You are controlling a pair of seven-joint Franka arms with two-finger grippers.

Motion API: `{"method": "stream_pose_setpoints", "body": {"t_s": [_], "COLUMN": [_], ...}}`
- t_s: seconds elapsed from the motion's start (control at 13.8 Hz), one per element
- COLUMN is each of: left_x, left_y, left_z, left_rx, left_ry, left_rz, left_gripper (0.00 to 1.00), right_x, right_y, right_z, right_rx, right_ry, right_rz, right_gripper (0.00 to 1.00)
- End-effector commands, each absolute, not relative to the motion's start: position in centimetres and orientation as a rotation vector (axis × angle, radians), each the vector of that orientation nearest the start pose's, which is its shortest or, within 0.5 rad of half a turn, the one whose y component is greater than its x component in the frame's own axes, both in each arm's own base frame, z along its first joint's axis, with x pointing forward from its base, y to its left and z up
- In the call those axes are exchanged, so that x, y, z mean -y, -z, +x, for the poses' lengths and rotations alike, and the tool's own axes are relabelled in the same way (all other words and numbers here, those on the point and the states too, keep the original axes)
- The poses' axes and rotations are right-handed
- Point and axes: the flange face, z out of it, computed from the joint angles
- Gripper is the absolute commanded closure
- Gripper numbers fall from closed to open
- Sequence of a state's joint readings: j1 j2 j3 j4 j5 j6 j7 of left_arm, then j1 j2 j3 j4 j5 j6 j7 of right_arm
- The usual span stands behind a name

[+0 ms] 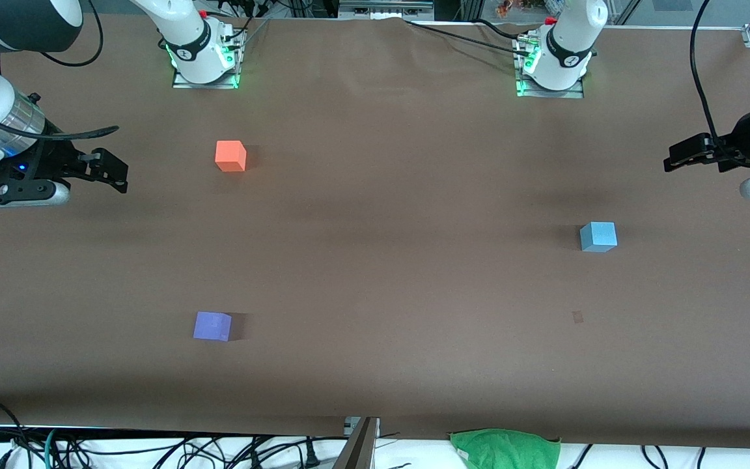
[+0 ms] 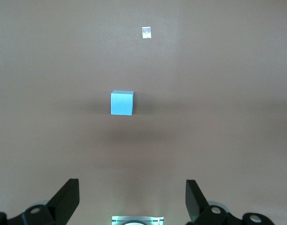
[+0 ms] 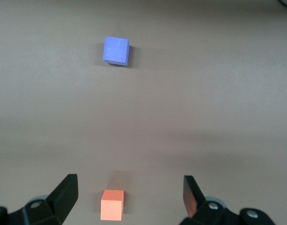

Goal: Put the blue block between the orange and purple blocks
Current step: 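Move the left gripper toward the light blue cube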

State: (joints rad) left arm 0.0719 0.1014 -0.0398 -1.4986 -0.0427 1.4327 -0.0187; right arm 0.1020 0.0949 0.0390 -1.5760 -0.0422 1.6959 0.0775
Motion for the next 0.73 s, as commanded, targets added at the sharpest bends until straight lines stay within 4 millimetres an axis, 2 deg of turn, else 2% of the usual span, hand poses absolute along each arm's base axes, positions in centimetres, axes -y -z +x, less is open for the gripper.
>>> {"method": "stream_pose_setpoints", "body": {"t_s": [0.0, 0.65], "left_x": [-1.6, -1.7], "left_y": [-59.5, -57.9], "left_z": [57.1, 57.8], "left_rx": [0.069, 0.071], "left_ry": [-0.279, -0.328], "left_rz": [-3.167, -3.165], "left_gripper": [0.00, 0.00], "right_x": [-7.7, -7.7], "right_y": [-58.0, -58.1], "right_z": [58.7, 58.6], "right_rx": [0.120, 0.120], "right_ry": [0.046, 0.049], "right_rz": [-3.179, -3.179], "right_gripper": [0.01, 0.01]}}
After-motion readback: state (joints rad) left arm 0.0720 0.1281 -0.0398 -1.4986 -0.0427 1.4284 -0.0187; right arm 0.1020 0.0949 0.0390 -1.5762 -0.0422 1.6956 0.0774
